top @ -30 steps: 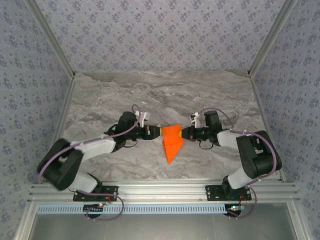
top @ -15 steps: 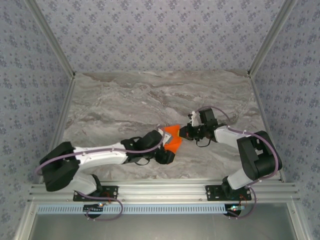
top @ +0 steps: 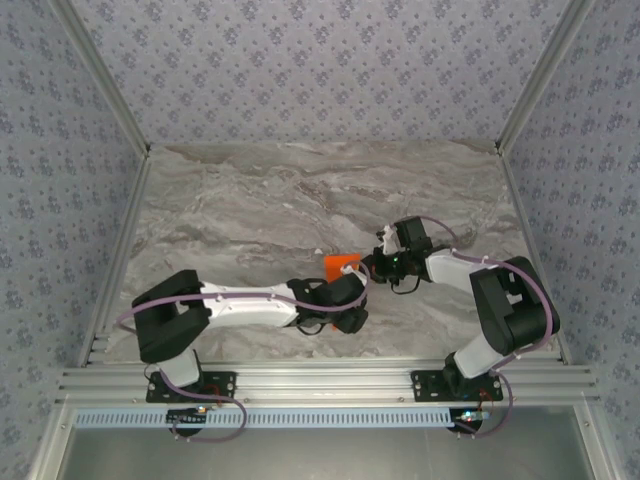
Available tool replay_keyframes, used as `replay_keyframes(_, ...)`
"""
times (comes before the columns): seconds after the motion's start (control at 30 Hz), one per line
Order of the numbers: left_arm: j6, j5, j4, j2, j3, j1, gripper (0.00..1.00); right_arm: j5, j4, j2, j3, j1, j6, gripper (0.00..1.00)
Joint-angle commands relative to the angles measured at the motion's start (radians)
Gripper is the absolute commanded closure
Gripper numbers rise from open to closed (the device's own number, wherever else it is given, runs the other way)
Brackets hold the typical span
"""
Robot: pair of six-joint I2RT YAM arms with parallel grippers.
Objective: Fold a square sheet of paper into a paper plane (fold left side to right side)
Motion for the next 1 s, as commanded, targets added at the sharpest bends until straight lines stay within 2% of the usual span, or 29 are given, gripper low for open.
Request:
replay_keyframes(0.0,-0.011,-0.121,-0.123,0.052,0.077,-0.028,0.33,0.004,-0.025,0.014,0.031,0.005,0.024,0.99)
replay_keyframes(0.2,-0.034,-0.216,-0.225,0.13,0.157,-0.054,0.34,0.005,-0.033,0.013,0.035,0.006,0.024,0.99)
replay_keyframes(0.43,-0.062,-0.305,-0.322,0.208,0.235,-0.085,0.44,0.011,-0.038,0.016,0.039,0.01,0.025,1.0)
replay_keyframes(0.97,-0.09,-0.299,-0.335,0.228,0.24,-0.104,0.68,0.038,-0.065,0.031,0.052,0.015,0.014,1.0)
